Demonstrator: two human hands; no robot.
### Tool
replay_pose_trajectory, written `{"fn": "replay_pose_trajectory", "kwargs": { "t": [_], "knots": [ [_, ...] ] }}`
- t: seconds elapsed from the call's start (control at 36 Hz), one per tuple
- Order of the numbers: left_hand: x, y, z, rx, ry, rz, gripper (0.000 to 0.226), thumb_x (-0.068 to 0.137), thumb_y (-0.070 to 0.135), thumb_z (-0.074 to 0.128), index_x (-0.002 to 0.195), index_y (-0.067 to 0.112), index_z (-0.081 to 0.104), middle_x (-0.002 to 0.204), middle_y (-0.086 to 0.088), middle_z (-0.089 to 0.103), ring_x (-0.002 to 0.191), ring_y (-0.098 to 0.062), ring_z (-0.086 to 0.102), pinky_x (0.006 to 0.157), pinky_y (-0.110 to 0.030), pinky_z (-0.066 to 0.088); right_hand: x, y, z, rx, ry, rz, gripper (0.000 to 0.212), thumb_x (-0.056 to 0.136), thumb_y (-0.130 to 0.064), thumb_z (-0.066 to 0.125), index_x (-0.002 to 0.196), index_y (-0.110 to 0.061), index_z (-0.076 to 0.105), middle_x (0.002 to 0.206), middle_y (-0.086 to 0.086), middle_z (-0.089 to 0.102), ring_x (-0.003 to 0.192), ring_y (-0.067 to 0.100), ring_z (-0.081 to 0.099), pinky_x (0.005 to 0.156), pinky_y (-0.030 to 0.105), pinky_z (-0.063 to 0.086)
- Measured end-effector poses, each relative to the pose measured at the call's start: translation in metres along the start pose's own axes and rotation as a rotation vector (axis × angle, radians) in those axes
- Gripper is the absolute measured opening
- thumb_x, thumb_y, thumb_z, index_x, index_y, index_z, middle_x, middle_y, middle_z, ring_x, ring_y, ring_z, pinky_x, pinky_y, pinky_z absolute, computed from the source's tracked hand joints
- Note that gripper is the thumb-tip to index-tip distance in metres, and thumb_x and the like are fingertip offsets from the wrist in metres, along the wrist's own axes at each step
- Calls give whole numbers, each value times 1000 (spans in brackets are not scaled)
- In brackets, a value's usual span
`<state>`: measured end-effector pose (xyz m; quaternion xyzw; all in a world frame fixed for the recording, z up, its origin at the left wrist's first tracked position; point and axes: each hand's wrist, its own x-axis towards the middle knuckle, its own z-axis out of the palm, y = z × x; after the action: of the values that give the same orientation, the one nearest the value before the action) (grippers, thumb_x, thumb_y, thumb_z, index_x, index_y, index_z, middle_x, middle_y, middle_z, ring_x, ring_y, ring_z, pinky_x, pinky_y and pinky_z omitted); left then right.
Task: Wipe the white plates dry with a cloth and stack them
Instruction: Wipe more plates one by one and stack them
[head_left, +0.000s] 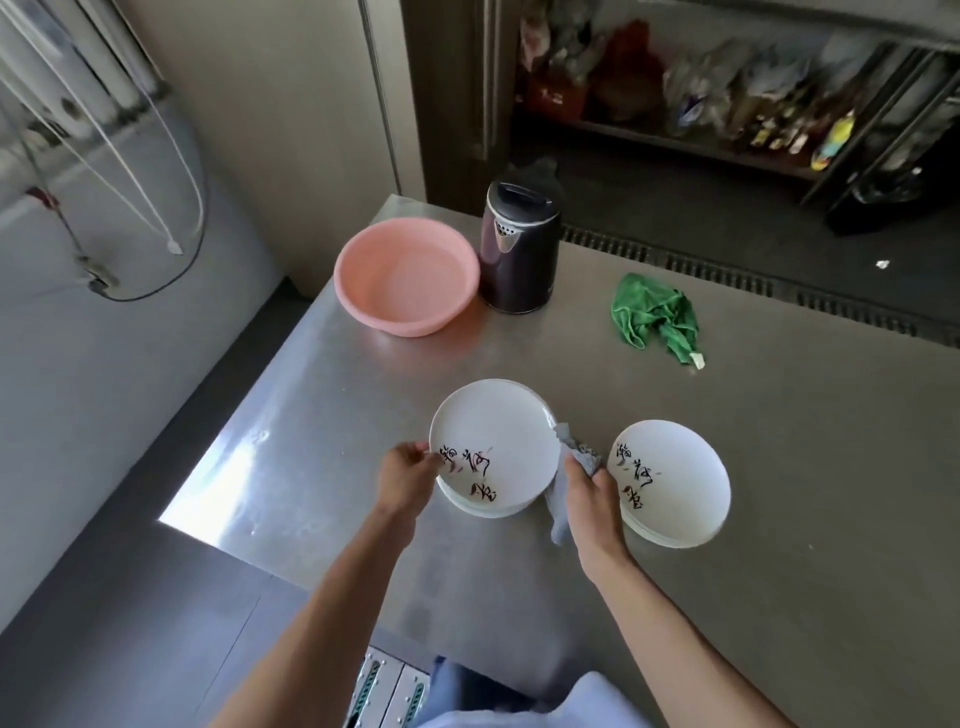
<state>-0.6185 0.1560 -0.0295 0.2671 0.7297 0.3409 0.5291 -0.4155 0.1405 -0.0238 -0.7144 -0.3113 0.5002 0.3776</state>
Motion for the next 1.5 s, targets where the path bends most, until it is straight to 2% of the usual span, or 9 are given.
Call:
{"fn": "replay_pose_trajectory", "kwargs": {
  "t": [0.17, 0.56, 0.64, 0.89, 1.08, 1.22, 1.31, 1.39, 1.5],
  "knots": [
    [7, -3, -3, -29, -81, -12, 9, 90, -3, 57, 91, 6, 54, 91, -16, 70, 81, -26, 71, 66, -36, 62, 8, 7, 0, 83, 17, 4, 18, 99, -32, 51, 92, -23, 65, 76, -15, 72, 74, 14, 66, 66, 20, 48],
    [-31, -4, 38, -88, -608, -29, 54, 83, 5, 57, 134, 23, 61, 120, -9, 74, 108, -29, 73, 78, -48, 62, -20, 21, -74, 265, 203, -182, 24, 104, -26, 49, 122, -26, 65, 111, -22, 71, 108, 0, 62, 86, 8, 46],
    [-43, -7, 62, -31, -734, -57, 54, 89, 0, 54, 137, 25, 59, 123, -9, 73, 110, -29, 72, 77, -45, 62, -32, 37, -101, 245, 258, -258, 32, 97, -28, 52, 124, -22, 67, 111, -14, 72, 100, 4, 65, 80, 19, 53],
    [-67, -50, 107, 151, -863, -234, 61, 75, 7, 59, 135, 19, 61, 125, -15, 70, 110, -39, 70, 88, -56, 60, -67, 95, -144, 0, 174, -289, 40, 96, -27, 51, 132, -41, 59, 130, -23, 63, 123, -4, 55, 94, 5, 41],
    [-68, -85, 117, 232, -836, -356, 52, 76, 7, 57, 126, 17, 68, 115, -18, 74, 102, -39, 73, 77, -45, 61, -75, 153, -142, -494, -50, -237, 53, 97, -15, 53, 141, -44, 43, 145, -9, 50, 124, 6, 55, 101, 11, 37],
    [-65, -98, 126, 240, -795, -402, 51, 74, 8, 62, 123, 15, 69, 109, -19, 76, 93, -35, 75, 76, -42, 61, -78, 193, -134, -851, -177, -359, 53, 83, -21, 68, 134, -9, 60, 142, 11, 56, 132, 32, 53, 113, 34, 26],
    [-64, -103, 130, 223, -783, -416, 51, 74, 4, 61, 125, 14, 68, 109, -20, 76, 95, -38, 75, 75, -45, 62, -72, 196, -133, -913, -218, -310, 63, 86, -29, 63, 142, -1, 51, 153, 14, 43, 142, 32, 38, 119, 29, 11],
    [-64, -104, 132, 222, -778, -410, 54, 72, 5, 61, 125, 13, 66, 108, -20, 76, 96, -39, 75, 73, -44, 62, -51, 191, -128, -968, -203, -259, 68, 104, -35, 40, 158, -5, 11, 166, 9, -3, 154, 23, -3, 116, 22, -22],
    [-63, -106, 133, 196, -766, -393, 47, 78, 2, 57, 124, 9, 67, 110, -22, 75, 98, -39, 74, 79, -48, 62, -27, 173, -111, -958, -248, -191, 65, 107, -36, 29, 159, -9, 2, 166, 6, -11, 153, 19, -11, 115, 24, -18]
  ]
}}
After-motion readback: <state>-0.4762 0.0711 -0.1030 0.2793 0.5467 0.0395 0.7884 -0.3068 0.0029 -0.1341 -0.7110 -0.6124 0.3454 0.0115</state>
